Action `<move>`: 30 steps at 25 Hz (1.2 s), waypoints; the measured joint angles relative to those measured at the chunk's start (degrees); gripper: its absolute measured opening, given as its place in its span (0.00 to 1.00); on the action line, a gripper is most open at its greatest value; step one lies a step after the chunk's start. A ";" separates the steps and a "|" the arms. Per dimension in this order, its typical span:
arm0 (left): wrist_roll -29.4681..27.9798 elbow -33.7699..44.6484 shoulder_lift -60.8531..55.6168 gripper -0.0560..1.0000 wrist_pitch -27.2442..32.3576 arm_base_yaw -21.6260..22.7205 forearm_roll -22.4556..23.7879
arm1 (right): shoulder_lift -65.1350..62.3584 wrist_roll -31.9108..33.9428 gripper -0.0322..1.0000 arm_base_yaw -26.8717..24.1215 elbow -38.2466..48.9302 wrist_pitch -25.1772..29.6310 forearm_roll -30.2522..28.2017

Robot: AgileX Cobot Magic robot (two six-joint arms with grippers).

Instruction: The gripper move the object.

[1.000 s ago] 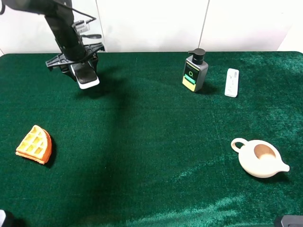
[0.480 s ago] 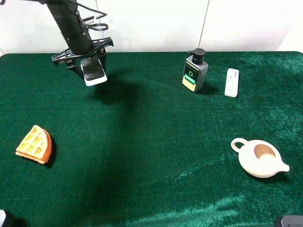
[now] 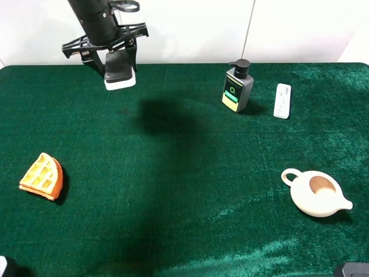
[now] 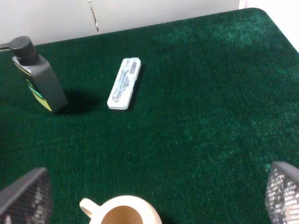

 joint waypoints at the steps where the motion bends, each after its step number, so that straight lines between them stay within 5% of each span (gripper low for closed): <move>1: 0.19 0.00 -0.28 0.66 0.66 -0.74 0.06 | 0.00 0.00 0.70 0.00 0.00 0.00 0.00; 11: 3.16 -3.08 -0.99 0.66 4.83 -8.36 0.38 | 0.00 0.00 0.70 0.00 0.00 0.00 0.11; 30: 4.01 -7.16 -0.99 0.66 2.47 -22.27 0.44 | 0.00 0.00 0.70 0.00 0.00 0.00 0.18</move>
